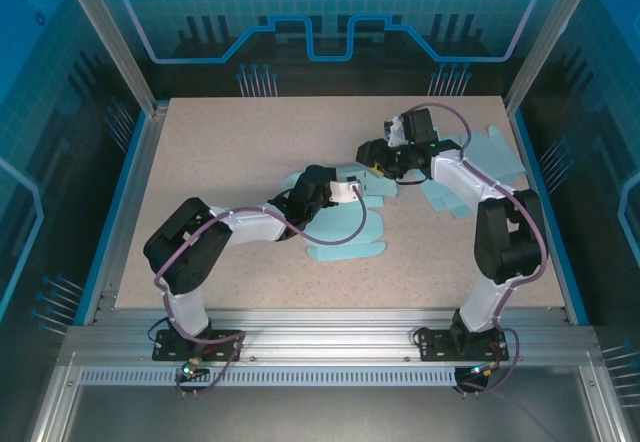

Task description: Fold the paper box

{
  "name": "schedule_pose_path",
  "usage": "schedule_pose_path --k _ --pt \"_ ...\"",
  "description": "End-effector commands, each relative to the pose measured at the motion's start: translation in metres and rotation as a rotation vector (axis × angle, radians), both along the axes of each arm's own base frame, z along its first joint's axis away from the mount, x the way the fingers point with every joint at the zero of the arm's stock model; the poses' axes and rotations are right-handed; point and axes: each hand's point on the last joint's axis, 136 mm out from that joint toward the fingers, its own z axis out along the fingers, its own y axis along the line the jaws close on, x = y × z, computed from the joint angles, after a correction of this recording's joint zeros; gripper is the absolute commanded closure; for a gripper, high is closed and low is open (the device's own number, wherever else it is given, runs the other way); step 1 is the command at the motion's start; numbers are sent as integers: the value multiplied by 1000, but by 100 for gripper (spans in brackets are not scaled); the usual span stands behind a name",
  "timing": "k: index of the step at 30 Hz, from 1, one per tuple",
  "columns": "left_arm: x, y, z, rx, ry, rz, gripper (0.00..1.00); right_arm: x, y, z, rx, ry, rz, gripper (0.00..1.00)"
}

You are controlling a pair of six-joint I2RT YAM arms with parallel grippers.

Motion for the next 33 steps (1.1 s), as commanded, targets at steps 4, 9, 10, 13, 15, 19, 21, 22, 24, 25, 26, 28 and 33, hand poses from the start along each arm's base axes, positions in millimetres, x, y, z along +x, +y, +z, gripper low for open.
schedule_pose_path --k 4,9,10,13,15,19,21,22,24,25,26,28,33 --pt "1 -4 3 -5 -29 3 100 -3 13 -12 2 32 19 44" --pt "2 -4 5 -7 -32 4 100 -5 20 -20 5 48 32 44" --pt "1 -4 5 -8 -32 4 100 -5 21 -20 9 46 32 44" --pt "1 -4 6 -13 -33 2 100 -3 22 -19 24 41 26 44" --pt "1 -3 7 -15 -36 2 100 -2 25 -16 44 40 29 46" --pt "1 -3 9 -18 -48 1 100 2 30 -12 89 34 29 62" --pt "1 -4 9 -22 -59 -1 100 3 32 -12 100 34 30 70" --pt "1 -4 9 -22 -67 -3 100 3 31 -13 97 37 27 70" --pt "2 -3 8 -13 -86 0 100 3 28 -13 82 34 22 68" --pt "3 -2 7 -4 -98 1 100 1 26 -13 71 31 22 65" --pt "4 -2 5 8 -114 0 100 -1 23 -12 61 24 22 62" --pt "8 0 3 25 -139 8 100 -6 16 -10 38 7 22 56" --pt "7 2 6 -1 -129 8 100 -26 -13 0 9 -54 -10 48"
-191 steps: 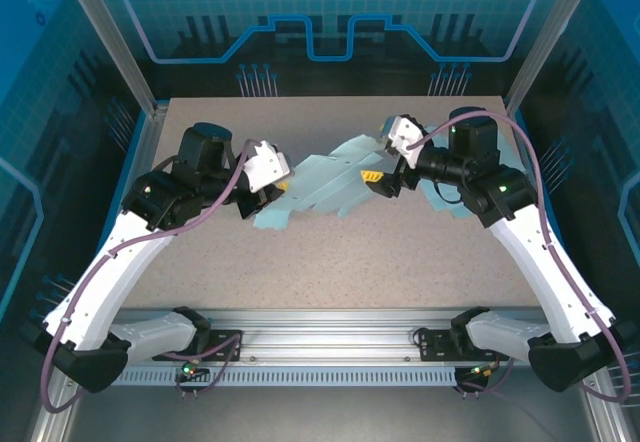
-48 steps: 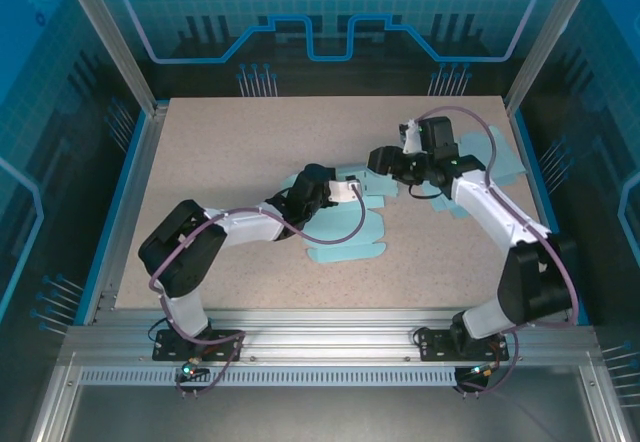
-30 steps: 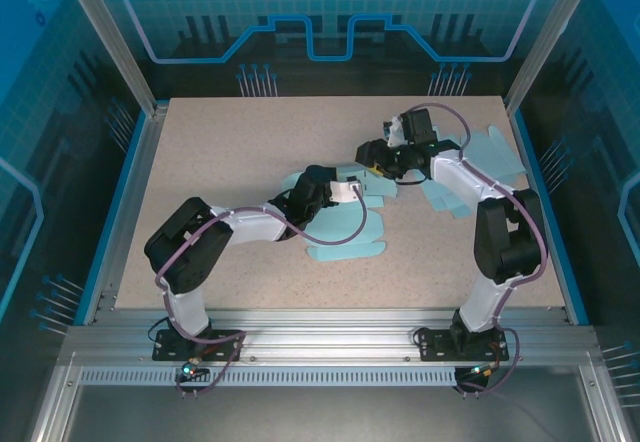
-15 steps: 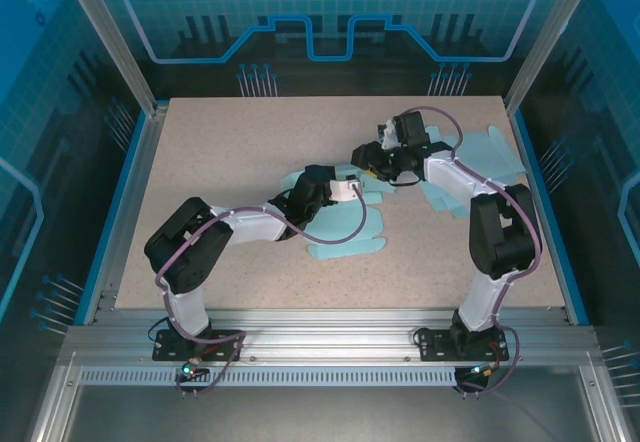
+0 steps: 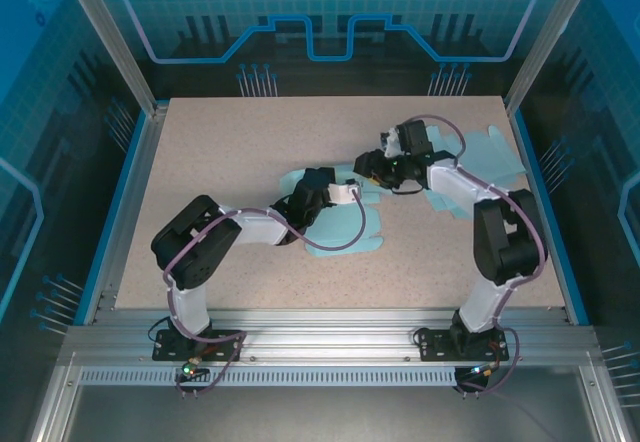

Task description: Fold the paper box

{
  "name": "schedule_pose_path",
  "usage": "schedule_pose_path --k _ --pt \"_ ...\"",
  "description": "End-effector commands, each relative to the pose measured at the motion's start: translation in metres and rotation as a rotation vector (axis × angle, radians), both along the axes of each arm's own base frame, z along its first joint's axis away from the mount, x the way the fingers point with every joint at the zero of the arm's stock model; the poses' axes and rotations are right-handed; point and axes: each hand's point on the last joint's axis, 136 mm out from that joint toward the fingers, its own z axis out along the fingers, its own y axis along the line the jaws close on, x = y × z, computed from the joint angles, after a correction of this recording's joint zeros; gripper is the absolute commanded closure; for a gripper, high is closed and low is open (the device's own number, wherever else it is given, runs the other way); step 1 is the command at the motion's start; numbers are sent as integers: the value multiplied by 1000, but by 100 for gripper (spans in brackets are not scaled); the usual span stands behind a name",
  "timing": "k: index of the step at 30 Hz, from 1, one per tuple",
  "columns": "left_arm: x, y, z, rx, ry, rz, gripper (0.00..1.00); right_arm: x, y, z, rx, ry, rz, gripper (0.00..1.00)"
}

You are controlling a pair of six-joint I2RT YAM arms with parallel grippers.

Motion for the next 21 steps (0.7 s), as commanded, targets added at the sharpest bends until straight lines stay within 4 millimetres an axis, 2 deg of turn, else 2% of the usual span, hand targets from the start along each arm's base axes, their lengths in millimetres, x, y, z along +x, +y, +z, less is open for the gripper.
schedule_pose_path --k 1,6,9,12,16,21 --pt "0 -4 13 -40 -37 -17 100 -11 -21 24 -9 -89 -16 47" --pt "0 1 18 -55 -34 -10 100 -37 -49 23 -45 -127 -66 45" --pt "0 3 21 -62 -37 -9 100 -50 -61 14 -97 -136 -87 45" --pt "-2 3 26 -94 -35 -13 100 -63 -70 -3 -122 -122 -102 44" --pt "-6 4 34 -148 -16 -24 100 -66 -74 -17 -118 -129 -112 43" --pt "-8 7 38 -173 -3 -25 100 -56 -68 -30 -86 -133 -98 37"
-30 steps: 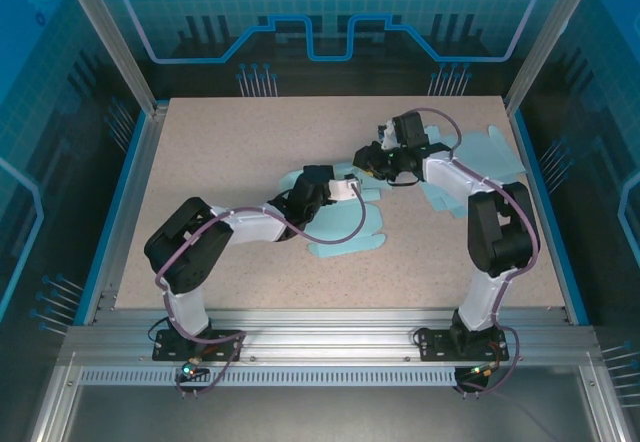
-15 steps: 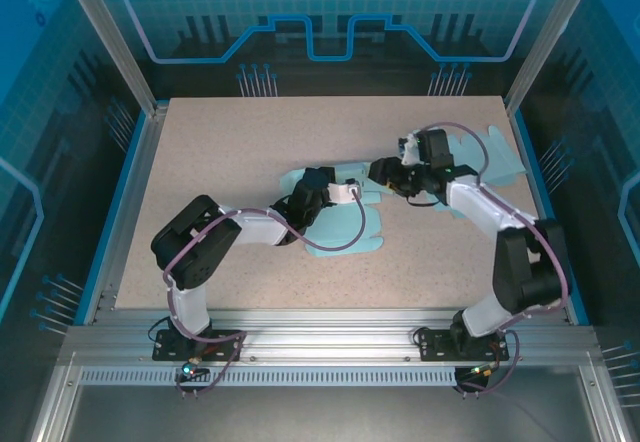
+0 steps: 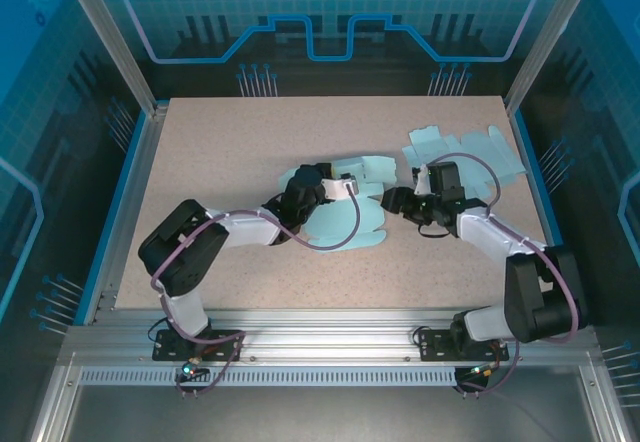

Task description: Fold the paper box

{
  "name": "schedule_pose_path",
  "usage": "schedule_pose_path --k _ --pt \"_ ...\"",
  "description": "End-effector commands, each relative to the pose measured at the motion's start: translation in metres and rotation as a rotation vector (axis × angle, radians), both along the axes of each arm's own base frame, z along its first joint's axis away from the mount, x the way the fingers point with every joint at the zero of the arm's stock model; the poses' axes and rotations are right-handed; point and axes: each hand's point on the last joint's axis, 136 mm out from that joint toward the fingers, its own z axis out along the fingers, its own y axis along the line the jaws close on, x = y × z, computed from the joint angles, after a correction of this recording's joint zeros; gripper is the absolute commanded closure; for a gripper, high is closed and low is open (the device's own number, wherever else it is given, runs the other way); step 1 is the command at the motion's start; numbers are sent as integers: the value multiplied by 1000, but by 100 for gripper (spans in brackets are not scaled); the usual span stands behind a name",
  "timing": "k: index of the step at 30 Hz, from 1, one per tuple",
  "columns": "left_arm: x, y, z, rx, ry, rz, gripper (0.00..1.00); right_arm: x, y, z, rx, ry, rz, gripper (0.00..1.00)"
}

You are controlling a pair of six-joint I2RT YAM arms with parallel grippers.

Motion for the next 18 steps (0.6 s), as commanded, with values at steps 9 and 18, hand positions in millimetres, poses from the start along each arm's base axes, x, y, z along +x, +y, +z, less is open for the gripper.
schedule_pose_path --k 9,18 --pt "-5 1 9 -61 10 -14 100 49 15 -8 82 -56 22 33" --pt "-5 2 8 -61 10 -14 100 86 20 -16 92 -45 -8 34"
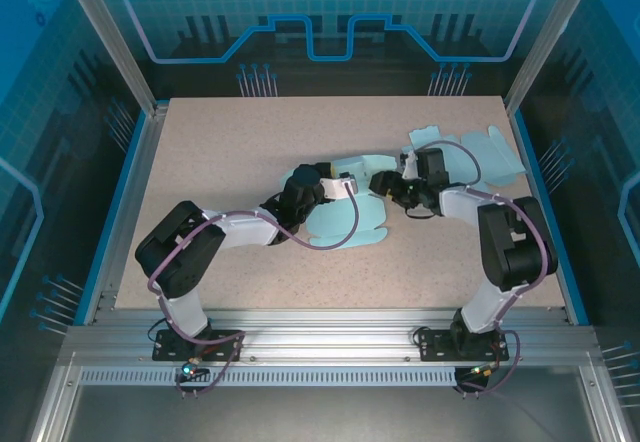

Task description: Fold the paper box

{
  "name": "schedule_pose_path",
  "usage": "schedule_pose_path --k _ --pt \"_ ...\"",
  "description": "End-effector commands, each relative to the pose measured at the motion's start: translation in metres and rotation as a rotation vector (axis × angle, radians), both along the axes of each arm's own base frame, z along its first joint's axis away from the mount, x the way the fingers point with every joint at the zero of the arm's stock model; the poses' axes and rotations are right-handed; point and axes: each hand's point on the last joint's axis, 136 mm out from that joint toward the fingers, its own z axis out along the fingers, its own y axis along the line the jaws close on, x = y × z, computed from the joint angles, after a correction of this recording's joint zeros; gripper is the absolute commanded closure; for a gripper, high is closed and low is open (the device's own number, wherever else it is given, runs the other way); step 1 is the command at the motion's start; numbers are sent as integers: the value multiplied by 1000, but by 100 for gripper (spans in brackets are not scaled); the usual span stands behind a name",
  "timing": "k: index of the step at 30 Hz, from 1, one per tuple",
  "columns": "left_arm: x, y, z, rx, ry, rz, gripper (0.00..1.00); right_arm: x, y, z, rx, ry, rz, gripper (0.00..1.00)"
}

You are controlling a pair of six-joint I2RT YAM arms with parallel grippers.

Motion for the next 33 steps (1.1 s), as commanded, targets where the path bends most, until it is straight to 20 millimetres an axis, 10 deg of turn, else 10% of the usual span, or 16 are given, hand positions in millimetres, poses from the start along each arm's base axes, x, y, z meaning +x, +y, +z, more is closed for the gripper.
schedule_pose_path --k 1,33 --pt "-3 2 7 -42 -1 -6 100 22 -2 7 17 -23 -28 35" --pt "6 5 6 -21 -32 33 100 24 14 -17 62 56 16 37"
